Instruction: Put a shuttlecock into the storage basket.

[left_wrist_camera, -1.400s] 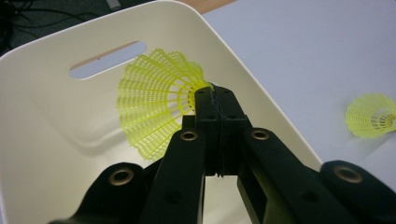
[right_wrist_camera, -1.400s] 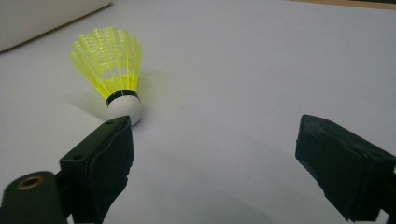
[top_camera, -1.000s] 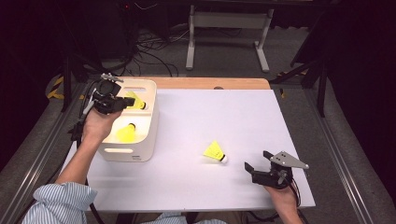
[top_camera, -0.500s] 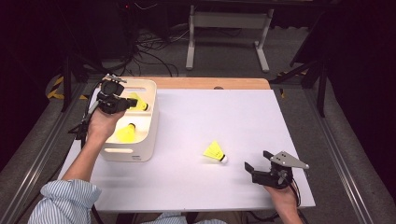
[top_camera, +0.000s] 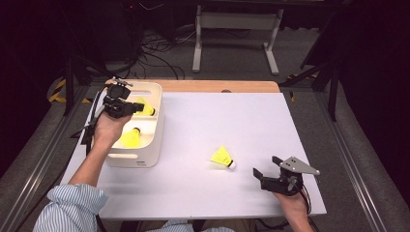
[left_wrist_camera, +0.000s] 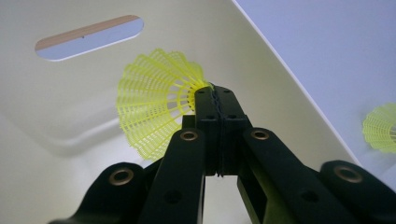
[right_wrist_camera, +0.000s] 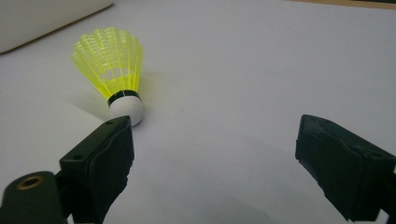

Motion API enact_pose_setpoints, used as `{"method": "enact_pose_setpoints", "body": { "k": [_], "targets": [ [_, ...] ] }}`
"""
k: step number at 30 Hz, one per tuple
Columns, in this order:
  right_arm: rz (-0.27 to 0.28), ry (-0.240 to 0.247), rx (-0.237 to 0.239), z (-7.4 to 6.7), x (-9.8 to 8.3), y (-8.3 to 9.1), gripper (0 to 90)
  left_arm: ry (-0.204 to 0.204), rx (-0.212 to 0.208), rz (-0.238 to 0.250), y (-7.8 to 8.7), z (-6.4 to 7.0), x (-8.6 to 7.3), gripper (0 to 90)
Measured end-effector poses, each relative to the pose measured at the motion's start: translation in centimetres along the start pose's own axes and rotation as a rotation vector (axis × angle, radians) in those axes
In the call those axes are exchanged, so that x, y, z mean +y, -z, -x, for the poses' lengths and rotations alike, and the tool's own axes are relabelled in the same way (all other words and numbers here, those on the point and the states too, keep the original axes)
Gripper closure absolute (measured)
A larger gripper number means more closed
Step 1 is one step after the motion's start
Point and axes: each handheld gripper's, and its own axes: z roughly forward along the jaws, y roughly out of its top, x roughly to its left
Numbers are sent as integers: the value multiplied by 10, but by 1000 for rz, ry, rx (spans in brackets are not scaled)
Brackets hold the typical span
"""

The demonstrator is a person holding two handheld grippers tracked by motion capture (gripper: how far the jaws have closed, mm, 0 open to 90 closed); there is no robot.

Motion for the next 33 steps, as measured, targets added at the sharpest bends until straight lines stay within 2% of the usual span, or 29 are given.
{"method": "enact_pose_setpoints", "body": {
  "k": [14, 33],
  "targets": [
    [0, -1, 2, 0, 0, 0, 124, 34, -7, -32, -12, -5, 1, 899],
    [-1, 0, 5, 0, 0, 0, 124, 46, 0, -58, -19, -7, 1, 895]
  ]
}}
